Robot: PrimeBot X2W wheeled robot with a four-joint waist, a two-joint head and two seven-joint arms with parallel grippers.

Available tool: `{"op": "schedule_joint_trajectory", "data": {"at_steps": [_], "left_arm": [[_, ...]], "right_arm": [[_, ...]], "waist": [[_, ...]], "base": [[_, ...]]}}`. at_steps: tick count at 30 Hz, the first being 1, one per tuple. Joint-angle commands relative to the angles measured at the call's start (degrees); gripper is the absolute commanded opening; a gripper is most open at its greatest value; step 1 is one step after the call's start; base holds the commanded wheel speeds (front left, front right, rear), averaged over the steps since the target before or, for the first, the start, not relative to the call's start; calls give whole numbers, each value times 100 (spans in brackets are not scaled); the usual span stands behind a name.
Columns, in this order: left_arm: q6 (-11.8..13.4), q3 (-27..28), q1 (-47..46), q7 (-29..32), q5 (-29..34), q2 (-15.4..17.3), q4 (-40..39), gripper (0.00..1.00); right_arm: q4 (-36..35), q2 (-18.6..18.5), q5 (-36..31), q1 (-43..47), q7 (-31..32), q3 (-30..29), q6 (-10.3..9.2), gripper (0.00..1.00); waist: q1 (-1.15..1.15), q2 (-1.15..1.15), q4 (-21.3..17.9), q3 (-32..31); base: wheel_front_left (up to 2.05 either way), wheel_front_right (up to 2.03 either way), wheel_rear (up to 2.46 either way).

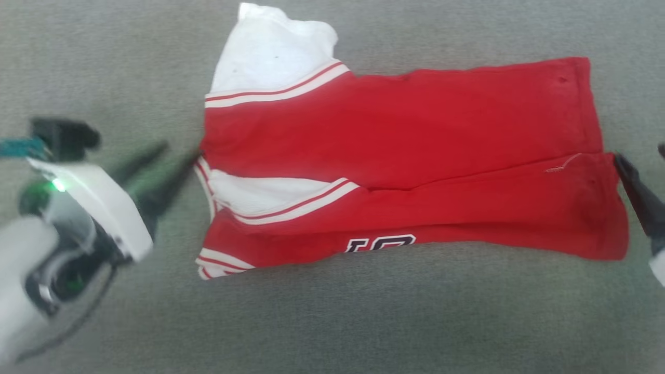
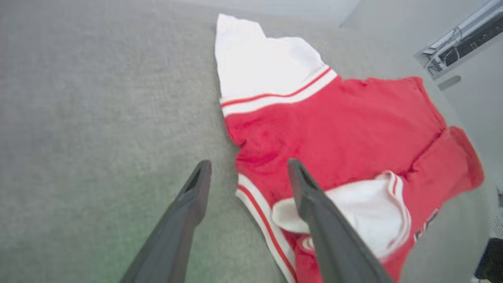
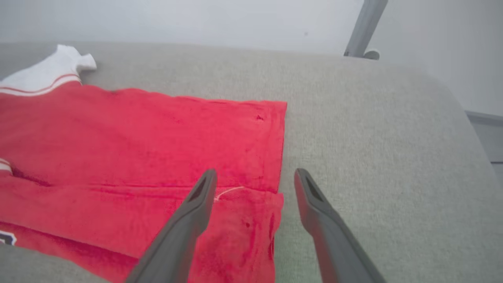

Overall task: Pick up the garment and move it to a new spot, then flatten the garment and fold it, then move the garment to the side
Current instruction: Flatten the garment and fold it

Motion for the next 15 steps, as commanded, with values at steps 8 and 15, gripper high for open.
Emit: {"op": "schedule_joint_trajectory", "data": {"at_steps": [8,15], "left_arm": [[112,375,-1254,-510,752,-522,1325,100],[-159,284,-2319,256,898,-861,2557,100]], "right_arm": [[345,665,-442,-765,-1607,450,0,100],[626,939,-493,-1048,-2328,717,0,100]], "waist": [[0,0,-597,268],[0,0,-1078,502]], "base": [[0,0,0],[0,0,0]]}}
